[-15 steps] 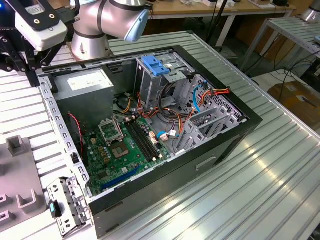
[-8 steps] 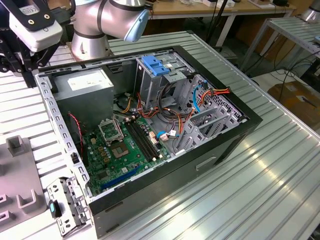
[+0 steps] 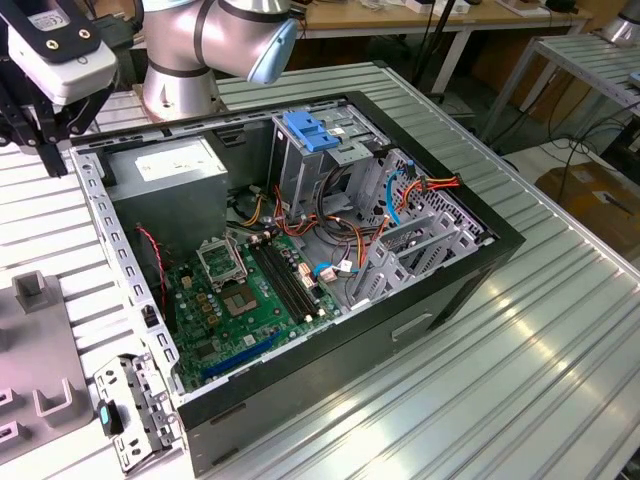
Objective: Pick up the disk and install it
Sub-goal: 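Reach for the disk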
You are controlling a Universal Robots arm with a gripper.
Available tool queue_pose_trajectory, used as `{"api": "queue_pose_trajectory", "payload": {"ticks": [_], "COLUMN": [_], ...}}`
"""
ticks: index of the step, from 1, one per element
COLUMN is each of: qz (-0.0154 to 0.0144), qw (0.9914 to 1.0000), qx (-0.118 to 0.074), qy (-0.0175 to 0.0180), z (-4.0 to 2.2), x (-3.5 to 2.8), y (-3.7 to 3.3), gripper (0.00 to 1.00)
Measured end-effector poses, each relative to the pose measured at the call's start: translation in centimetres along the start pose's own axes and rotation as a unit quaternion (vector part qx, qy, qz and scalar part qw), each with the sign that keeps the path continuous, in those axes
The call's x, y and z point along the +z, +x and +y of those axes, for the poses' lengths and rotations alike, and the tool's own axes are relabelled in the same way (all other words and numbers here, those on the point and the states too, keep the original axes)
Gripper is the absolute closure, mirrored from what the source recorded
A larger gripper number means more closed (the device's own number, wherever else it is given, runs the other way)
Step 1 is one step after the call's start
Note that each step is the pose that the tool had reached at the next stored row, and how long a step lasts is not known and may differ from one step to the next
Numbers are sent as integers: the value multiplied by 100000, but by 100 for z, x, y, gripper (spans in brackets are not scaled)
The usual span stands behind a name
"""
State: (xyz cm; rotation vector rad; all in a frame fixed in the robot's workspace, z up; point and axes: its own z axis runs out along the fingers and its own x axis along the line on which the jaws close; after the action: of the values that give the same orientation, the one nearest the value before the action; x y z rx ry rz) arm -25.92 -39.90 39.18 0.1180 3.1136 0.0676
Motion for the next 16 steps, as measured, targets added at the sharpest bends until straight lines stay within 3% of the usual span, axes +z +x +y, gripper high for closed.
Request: {"api": "queue_pose_trajectory", "payload": {"ticks": [16], "qz": [13], "qw": [100000], "qx": [4], "qy": [2], "z": [-9], "x": [1], "y": [115], "gripper": [89]}}
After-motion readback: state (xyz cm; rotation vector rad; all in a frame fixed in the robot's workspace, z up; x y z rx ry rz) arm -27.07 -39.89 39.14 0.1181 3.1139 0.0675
